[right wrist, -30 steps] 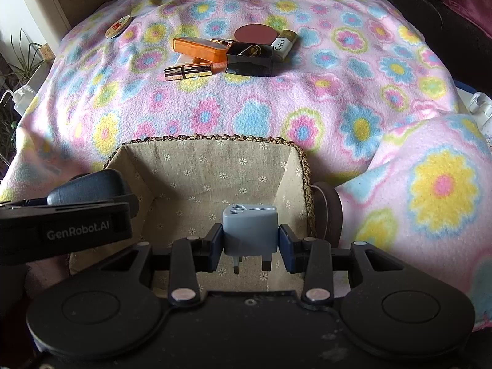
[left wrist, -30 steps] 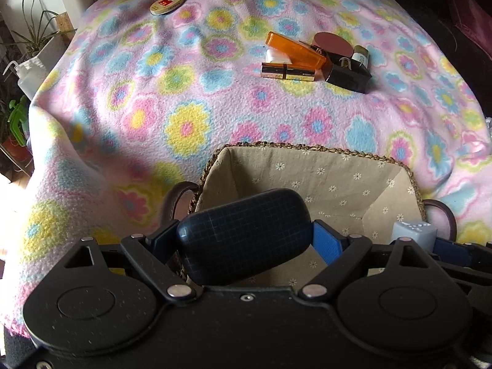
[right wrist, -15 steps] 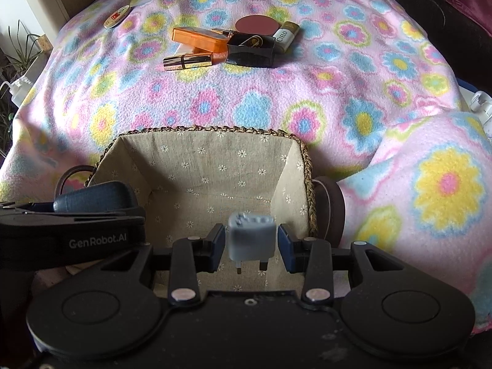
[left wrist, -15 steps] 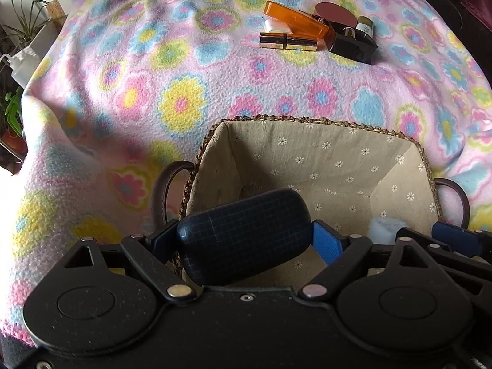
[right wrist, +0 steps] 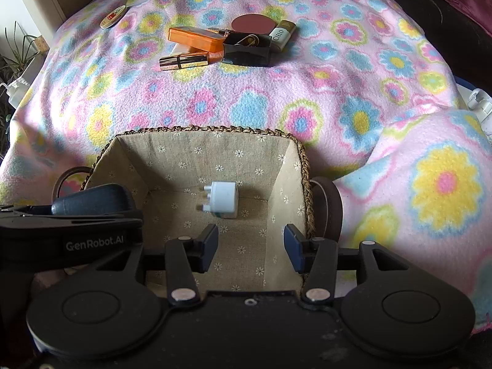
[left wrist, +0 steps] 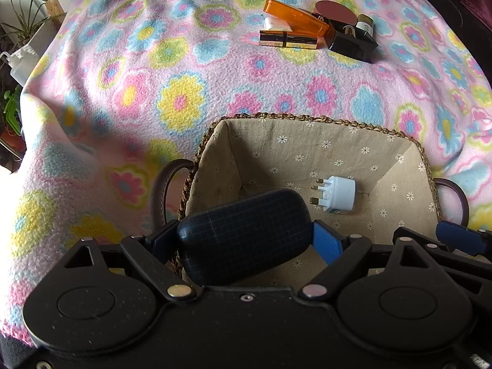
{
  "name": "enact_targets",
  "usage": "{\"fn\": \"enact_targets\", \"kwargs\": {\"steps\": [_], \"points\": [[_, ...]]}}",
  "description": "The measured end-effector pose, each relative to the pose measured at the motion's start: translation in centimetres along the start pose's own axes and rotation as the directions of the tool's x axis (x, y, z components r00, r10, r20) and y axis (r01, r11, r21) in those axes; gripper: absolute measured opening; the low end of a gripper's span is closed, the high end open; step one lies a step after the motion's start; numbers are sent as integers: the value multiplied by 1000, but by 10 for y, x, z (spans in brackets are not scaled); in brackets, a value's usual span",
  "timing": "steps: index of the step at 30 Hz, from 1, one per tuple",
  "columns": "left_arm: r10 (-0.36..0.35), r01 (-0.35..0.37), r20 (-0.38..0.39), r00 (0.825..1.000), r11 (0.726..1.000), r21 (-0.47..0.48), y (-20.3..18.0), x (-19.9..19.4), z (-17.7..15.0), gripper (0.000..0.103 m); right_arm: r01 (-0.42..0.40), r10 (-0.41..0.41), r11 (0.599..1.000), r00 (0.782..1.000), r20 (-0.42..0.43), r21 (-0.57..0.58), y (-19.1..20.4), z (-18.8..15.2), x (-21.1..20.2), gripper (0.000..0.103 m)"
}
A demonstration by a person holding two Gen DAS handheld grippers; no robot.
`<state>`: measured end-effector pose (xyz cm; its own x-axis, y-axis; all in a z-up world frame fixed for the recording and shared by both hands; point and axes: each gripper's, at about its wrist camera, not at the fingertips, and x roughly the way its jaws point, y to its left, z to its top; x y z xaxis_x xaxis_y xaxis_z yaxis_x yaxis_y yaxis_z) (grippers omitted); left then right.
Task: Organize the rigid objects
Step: 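Open the right tool to drop the white adapter into the basket, then lower the glasses case into the basket and open the left tool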
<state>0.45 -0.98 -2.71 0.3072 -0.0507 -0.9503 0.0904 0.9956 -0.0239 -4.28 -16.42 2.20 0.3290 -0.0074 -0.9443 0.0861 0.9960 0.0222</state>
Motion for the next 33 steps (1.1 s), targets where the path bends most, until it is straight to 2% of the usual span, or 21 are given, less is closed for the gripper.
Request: {"fn": "enact_targets", "kwargs": {"steps": [16, 33], "points": [[0, 0, -2, 1000, 1000, 1, 0, 0, 0, 86, -1, 1, 1000, 1000, 0, -2, -1, 0, 0, 49], [6, -5, -39, 999, 1000, 15, -2, 4, 2, 86, -5, 5, 1000, 1000, -1, 10, -1, 0, 1, 52]]}}
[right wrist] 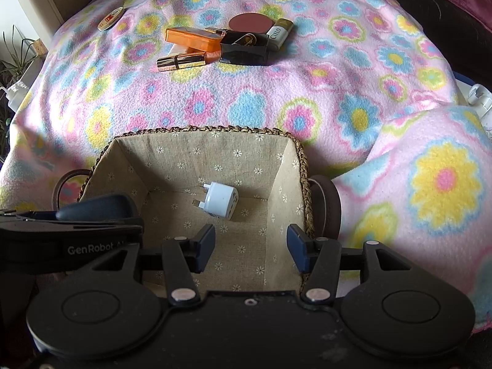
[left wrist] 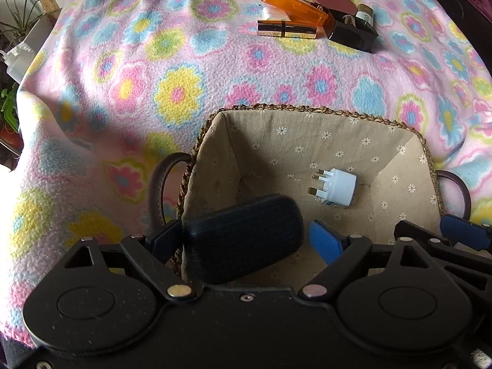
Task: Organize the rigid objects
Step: 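Lower the glasses case into the basket and open the left tool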
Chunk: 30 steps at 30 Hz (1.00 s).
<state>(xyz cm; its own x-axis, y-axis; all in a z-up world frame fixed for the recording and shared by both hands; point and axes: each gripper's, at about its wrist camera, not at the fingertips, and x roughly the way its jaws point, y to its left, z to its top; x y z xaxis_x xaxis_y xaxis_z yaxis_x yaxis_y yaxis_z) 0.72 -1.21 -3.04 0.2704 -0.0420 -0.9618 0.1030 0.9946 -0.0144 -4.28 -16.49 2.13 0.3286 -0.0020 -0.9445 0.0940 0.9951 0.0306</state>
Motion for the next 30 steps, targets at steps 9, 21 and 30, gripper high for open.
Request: {"fn": "enact_targets", "kwargs": {"steps": [9, 21, 30], "points": [[4, -4, -3, 1000, 1000, 0, 1, 0, 0, 86, 2, -2, 1000, 1000, -1, 0, 1, 0, 0, 53], [5, -5, -4, 1000, 1000, 0, 2, 0, 0, 86, 1, -1, 1000, 1000, -2, 4, 2, 1, 0, 54], [7, -7, -6, 1000, 1000, 2, 3, 0, -1, 86, 0, 0, 1000, 1000, -5, 4, 2, 1, 1, 55]]}}
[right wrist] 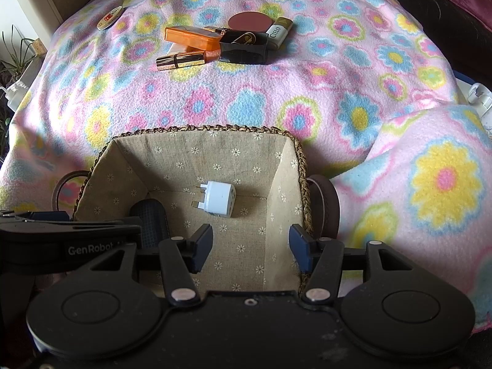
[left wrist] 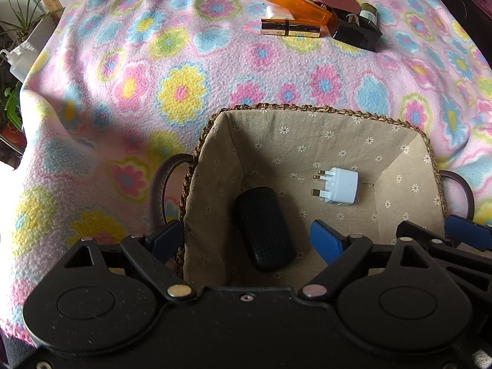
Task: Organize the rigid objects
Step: 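Lower the glasses case into the basket and open the left tool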
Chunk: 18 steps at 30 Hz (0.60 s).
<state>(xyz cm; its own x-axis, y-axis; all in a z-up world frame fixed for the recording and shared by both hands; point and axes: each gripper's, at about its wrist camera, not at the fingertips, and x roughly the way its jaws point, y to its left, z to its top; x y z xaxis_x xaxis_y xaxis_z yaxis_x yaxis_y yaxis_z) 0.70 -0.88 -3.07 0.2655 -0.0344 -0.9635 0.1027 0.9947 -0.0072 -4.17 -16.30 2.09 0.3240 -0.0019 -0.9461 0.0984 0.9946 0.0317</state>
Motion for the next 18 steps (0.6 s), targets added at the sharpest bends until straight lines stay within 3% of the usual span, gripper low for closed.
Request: {"fn": "enact_targets", "kwargs": {"steps": [18], "points": [[5, -4, -16, 1000, 1000, 5, 0, 0, -1, 86, 21, -20, 1000, 1000, -12, 17, -3, 0, 3, 62]]}}
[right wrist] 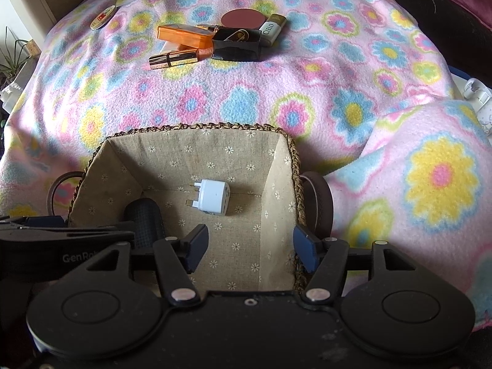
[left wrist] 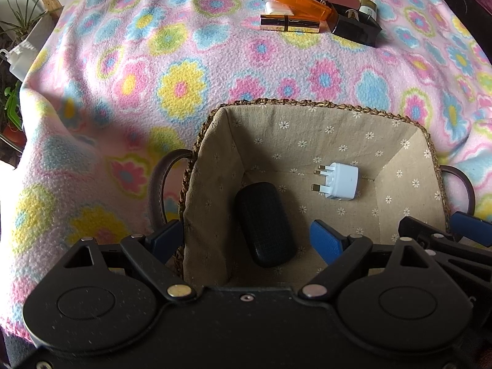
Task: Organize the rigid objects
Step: 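Lower the glasses case into the basket and open the left tool, then reach the left tool to the gold lipstick while the right tool reaches the mauve compact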
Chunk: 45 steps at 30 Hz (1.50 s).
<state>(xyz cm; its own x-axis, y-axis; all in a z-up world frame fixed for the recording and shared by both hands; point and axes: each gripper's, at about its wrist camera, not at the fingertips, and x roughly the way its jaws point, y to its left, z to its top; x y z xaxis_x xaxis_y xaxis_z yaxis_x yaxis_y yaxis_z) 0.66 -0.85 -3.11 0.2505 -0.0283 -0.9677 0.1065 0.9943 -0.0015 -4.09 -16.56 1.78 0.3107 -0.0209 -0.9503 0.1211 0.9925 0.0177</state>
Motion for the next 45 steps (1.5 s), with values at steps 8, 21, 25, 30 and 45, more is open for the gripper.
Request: {"fn": "enact_targets", "kwargs": {"steps": [8, 21, 25, 30, 45], "points": [[-16, 17, 18, 1000, 1000, -27, 3, -6, 0, 86, 8, -8, 1000, 999, 35, -16, 1, 0, -10, 70], [8, -3, 71, 997, 998, -66, 11, -21, 20, 86, -54, 53, 999, 996, 75, 0, -12, 27, -16, 80], [14, -9, 75, 997, 998, -64, 14, -18, 41, 86, -20, 22, 1000, 992, 122, -14, -19, 51, -7, 80], [23, -17, 81, 996, 997, -72, 18, -10, 71, 86, 0, 0, 1000, 989, 151, 0, -29, 91, 15, 80], [71, -70, 5, 997, 993, -96, 24, 35, 112, 86, -86, 83, 996, 981, 174, 9, 5, 169, 93, 80]]}}
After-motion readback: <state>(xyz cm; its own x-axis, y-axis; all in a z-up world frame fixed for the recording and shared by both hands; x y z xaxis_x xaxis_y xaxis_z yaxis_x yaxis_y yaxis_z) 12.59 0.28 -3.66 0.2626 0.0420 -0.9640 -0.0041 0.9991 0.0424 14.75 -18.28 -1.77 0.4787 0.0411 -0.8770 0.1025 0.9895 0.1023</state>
